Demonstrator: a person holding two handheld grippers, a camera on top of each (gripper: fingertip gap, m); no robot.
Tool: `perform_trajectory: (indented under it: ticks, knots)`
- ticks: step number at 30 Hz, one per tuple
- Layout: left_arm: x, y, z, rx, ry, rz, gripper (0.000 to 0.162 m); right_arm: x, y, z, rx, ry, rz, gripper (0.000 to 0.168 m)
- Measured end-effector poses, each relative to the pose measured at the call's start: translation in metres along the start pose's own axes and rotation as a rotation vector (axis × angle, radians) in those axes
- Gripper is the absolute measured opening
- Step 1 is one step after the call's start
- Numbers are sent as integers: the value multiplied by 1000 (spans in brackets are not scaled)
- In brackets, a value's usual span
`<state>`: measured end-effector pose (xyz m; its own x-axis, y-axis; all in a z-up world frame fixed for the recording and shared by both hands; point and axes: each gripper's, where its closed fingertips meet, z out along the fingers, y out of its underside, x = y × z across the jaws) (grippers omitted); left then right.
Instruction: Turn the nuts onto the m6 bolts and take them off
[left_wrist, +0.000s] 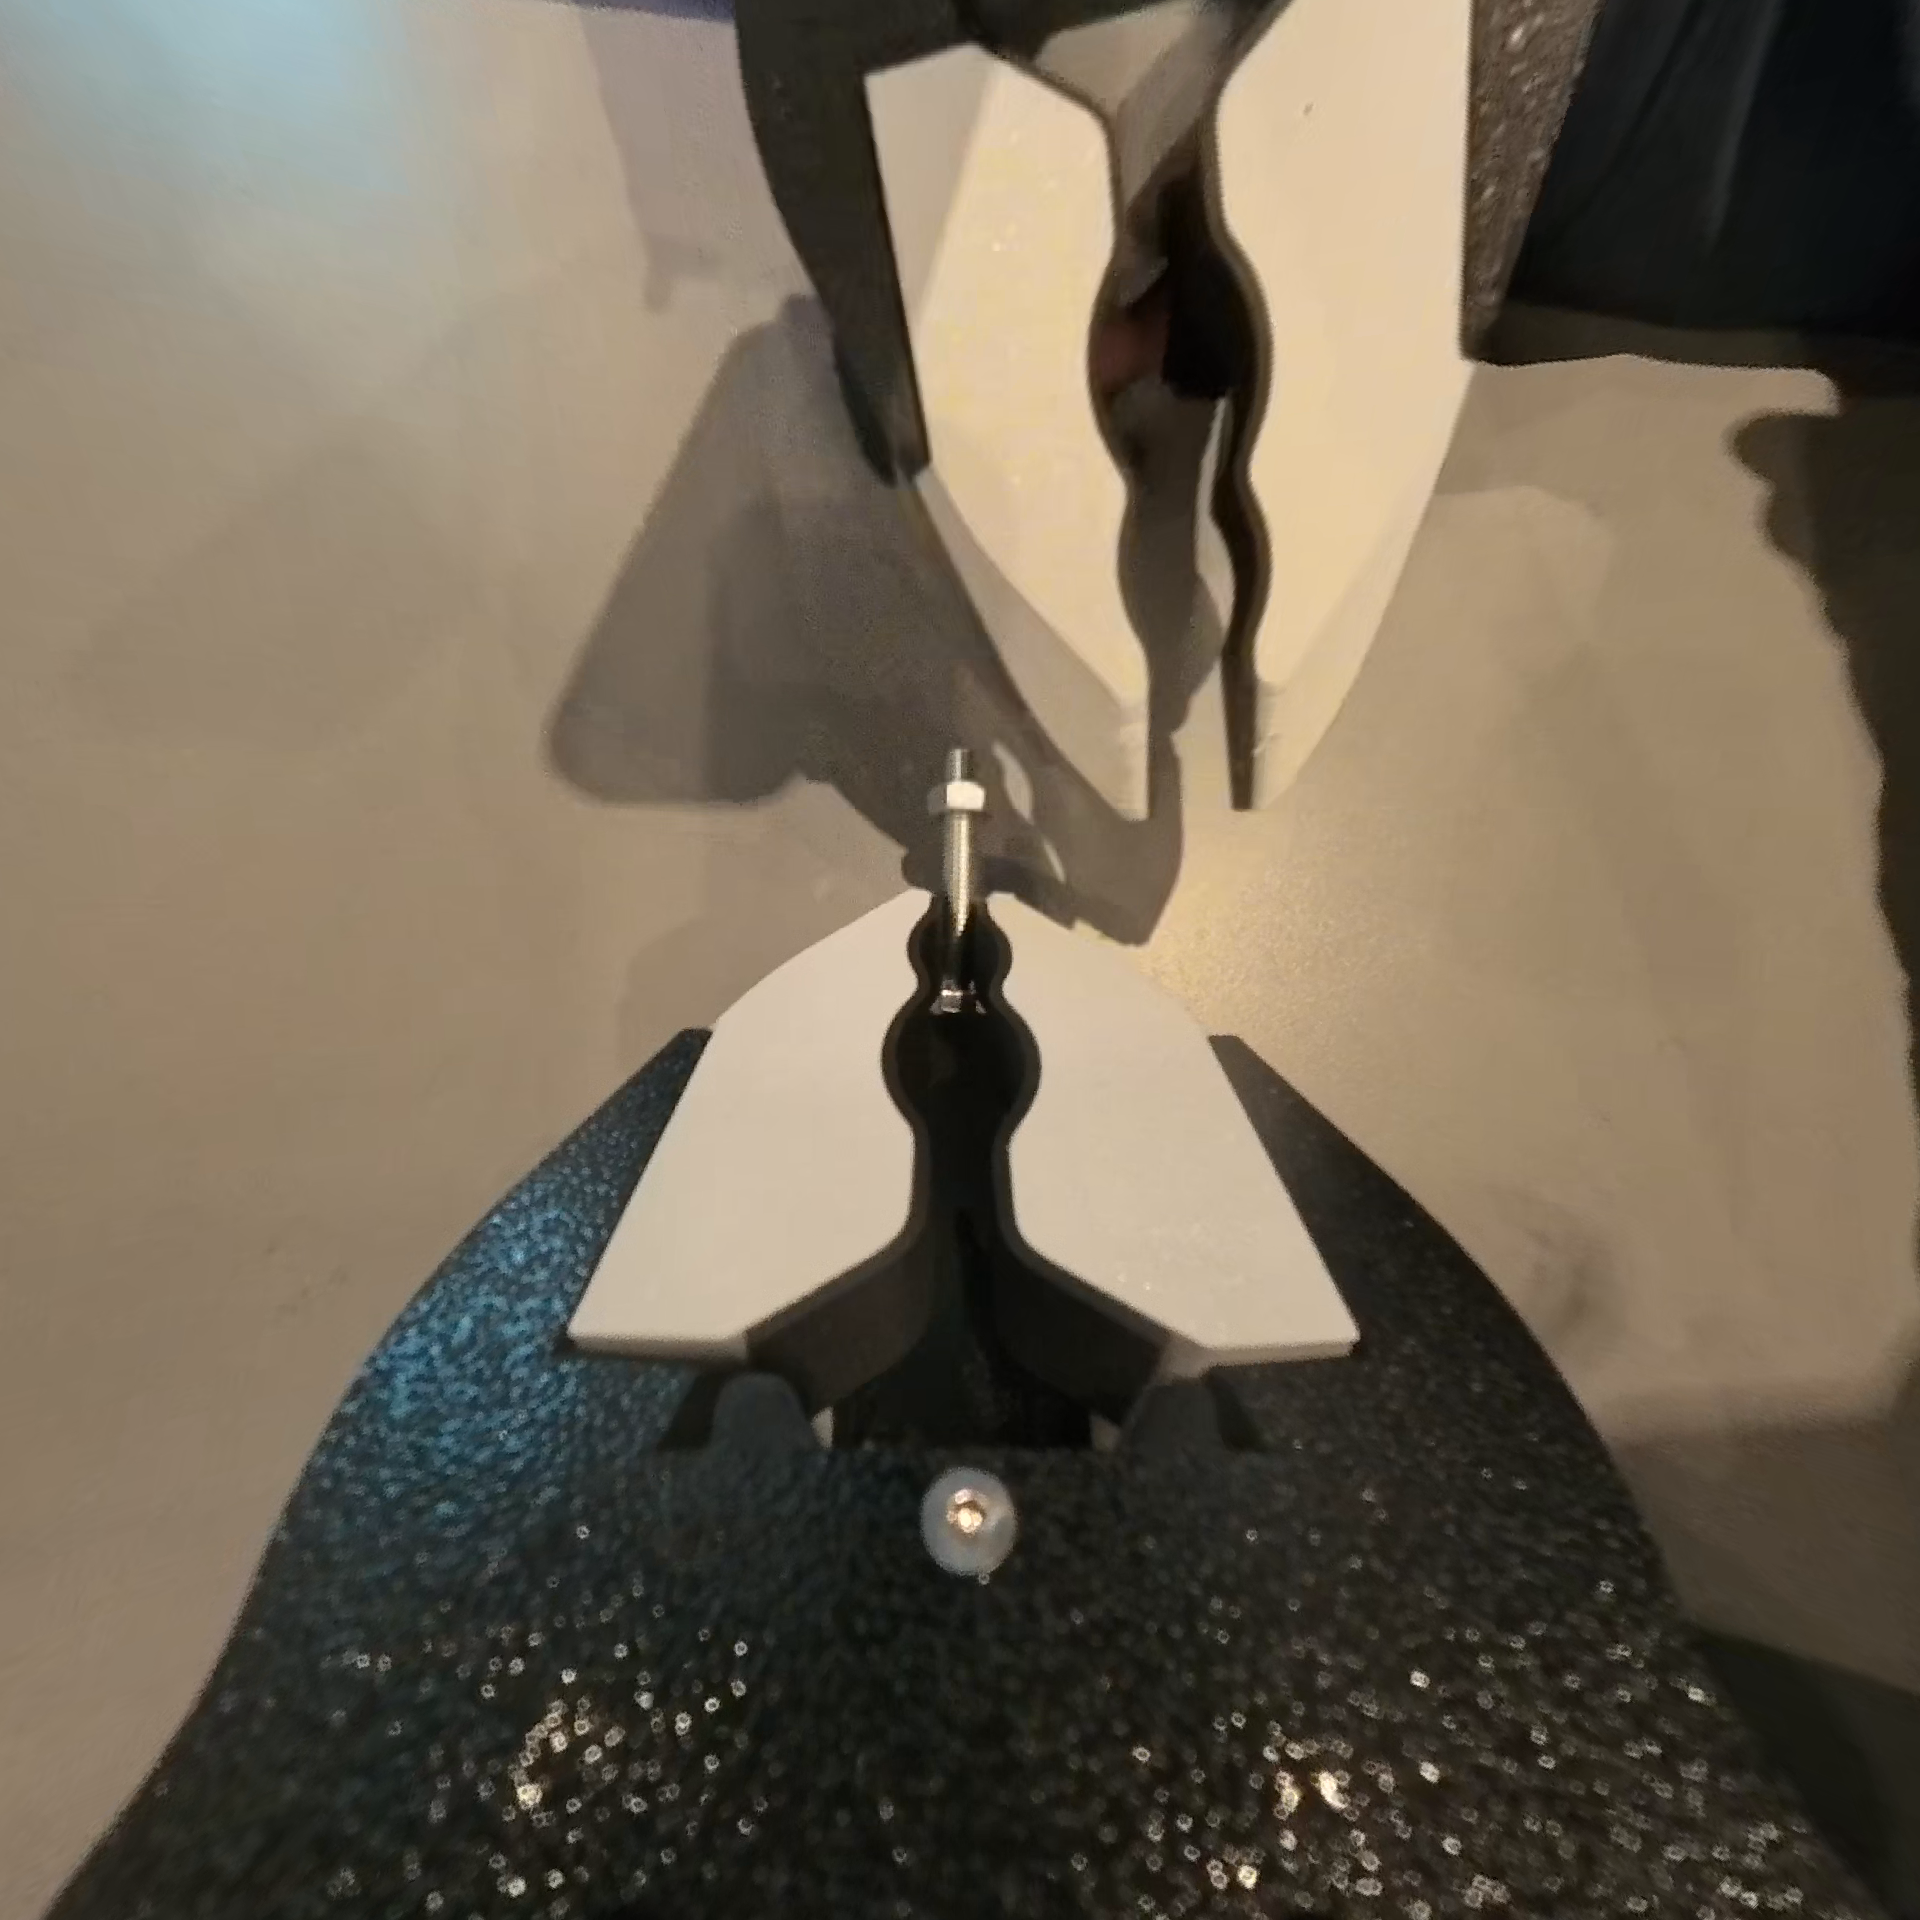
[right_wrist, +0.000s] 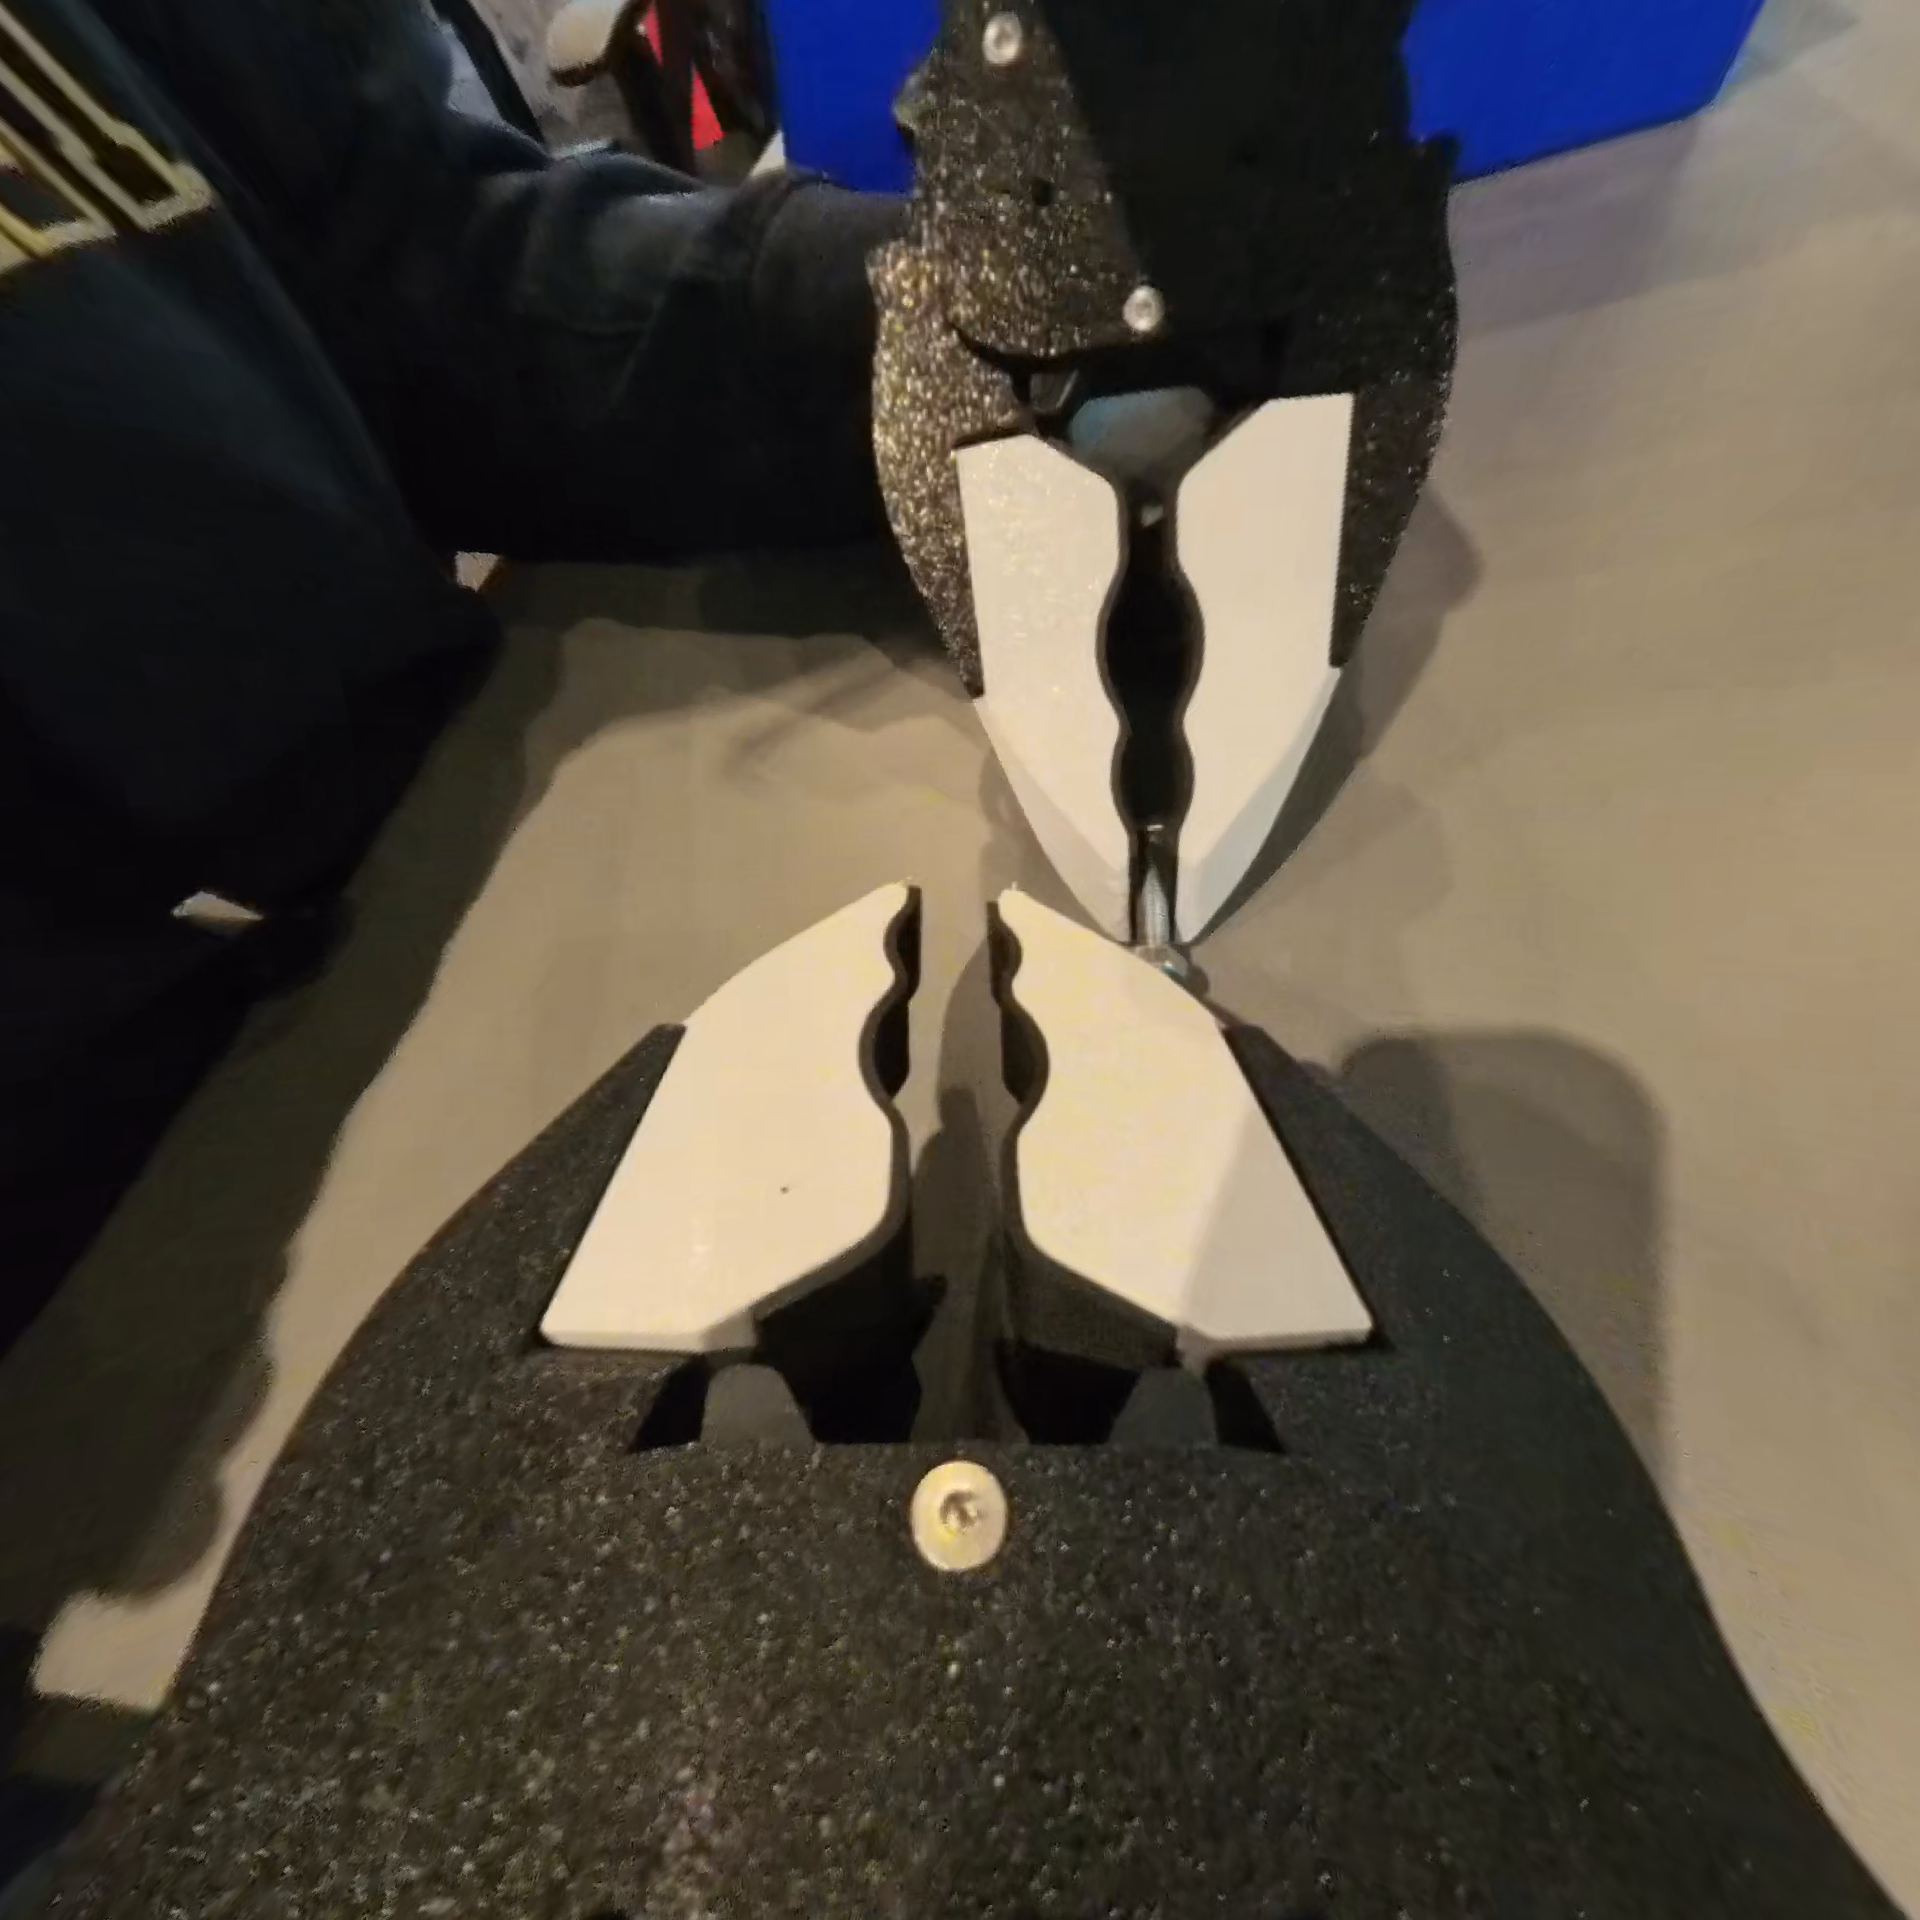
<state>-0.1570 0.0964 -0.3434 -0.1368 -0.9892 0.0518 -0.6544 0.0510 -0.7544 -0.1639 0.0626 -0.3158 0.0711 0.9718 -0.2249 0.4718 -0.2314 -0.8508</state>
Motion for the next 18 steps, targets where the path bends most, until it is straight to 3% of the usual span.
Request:
perform_trajectory:
  ticks: [7,13,14,15,18]
  knots:
    - [0,0,0,0,3,-3,5,19,-1,-2,15,133,40,42]
    - [0,0,0,0,3,-1,5,19,5,3,-42,138,32,43]
    - [1,0,0,0,4,3,5,14,2,2,-21,104,22,38]
    - [1,0,0,0,4,2,5,4,-1,0,7,27,10,16]
    - [1,0,0,0,8,-1,5,13,-4,-4,37,85,44,33]
